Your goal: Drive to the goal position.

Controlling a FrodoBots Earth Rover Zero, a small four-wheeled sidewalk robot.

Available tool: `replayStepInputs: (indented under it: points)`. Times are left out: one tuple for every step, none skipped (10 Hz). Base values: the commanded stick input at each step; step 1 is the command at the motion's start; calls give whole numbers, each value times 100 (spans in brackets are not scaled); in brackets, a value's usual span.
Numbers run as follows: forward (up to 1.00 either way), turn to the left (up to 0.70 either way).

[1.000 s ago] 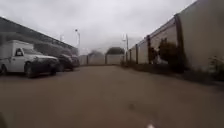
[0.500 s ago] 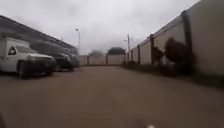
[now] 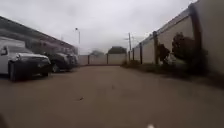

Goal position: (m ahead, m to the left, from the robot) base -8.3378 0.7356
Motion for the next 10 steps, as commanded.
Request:
replayStepInputs:
  points:
    - [100, 0]
    - [100, 0]
    - [100, 0]
    - [100, 0]
    - [100, 0]
    - [100, 0]
    - [100, 0]
    - [100, 0]
    - [100, 0]
    - [100, 0]
